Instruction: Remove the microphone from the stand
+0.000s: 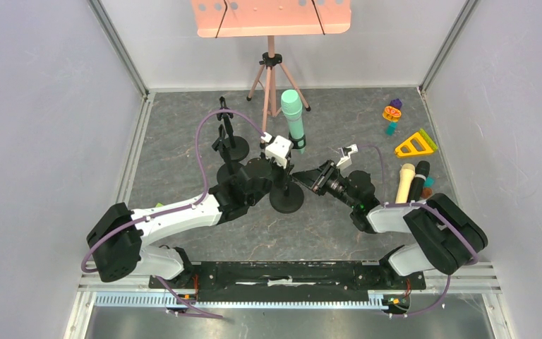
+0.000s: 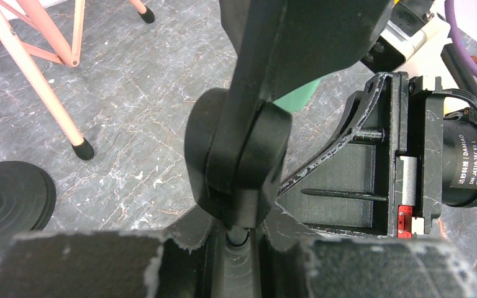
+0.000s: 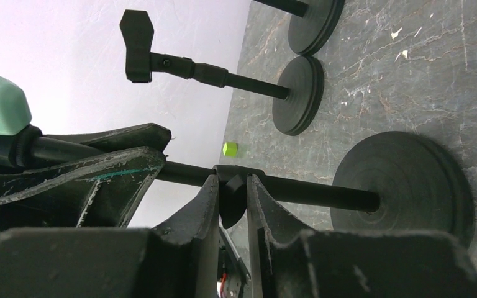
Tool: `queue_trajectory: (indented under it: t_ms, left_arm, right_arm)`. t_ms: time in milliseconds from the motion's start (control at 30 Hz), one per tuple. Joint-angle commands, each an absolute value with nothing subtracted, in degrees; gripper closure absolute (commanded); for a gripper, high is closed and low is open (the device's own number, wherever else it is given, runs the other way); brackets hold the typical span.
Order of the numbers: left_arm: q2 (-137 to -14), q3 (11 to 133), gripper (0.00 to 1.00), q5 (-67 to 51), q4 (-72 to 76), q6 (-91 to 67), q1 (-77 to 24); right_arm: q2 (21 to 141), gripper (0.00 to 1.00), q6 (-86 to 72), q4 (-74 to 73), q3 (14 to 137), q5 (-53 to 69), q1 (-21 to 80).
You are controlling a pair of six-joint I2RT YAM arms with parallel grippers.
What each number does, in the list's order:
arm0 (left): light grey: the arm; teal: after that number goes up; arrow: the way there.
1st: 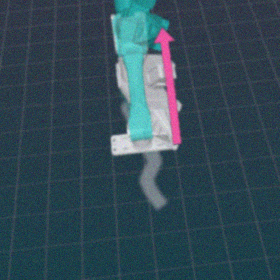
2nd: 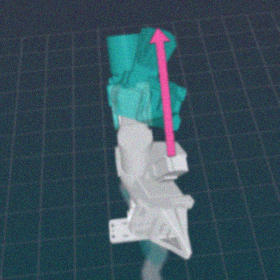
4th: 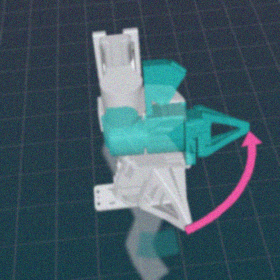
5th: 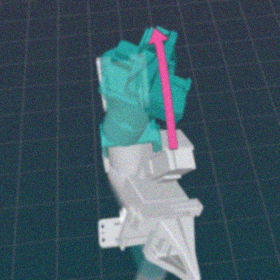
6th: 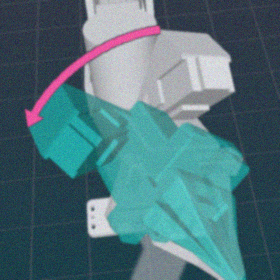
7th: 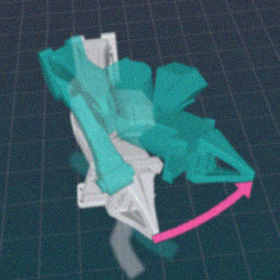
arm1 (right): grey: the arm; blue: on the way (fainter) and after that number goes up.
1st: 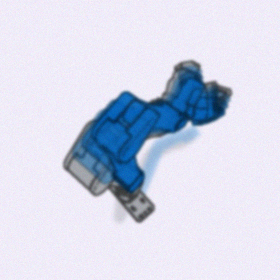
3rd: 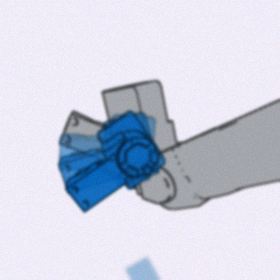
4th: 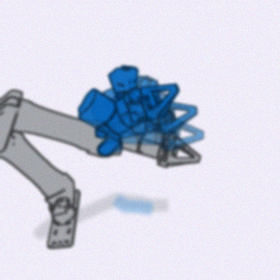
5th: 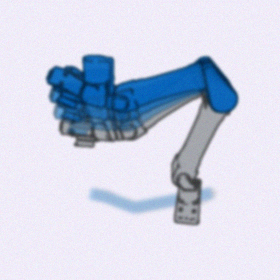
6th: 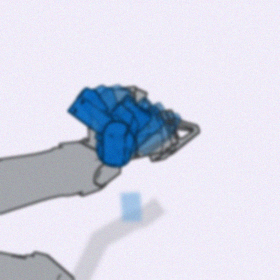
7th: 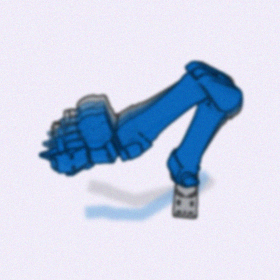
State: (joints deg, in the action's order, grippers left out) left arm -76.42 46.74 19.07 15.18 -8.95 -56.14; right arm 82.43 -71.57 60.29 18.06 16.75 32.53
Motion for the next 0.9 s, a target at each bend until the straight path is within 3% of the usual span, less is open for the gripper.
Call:
queue_trajectory:
  t_ms: [0,200,567,867]
  left_arm:
    - [-75.92,46.99,0.98,18.29,17.31,-10.28,-56.51]
    - [-76.14,47.33,0.98,17.46,17.33,-10.20,-56.51]
    - [-77.02,47.59,0.98,16.11,17.95,-10.37,-56.51]
    - [-76.85,47.57,0.98,16.00,17.66,-10.28,-56.51]
  right_arm:
    - [80.14,1.00,-64.66,67.41,16.18,19.52,32.96]
    - [79.10,1.00,-52.06,70.10,15.82,21.48,33.20]
    - [74.27,1.00,-7.42,85.14,7.87,17.97,40.42]
    - [79.34,1.00,7.02,97.47,5.69,20.57,41.48]
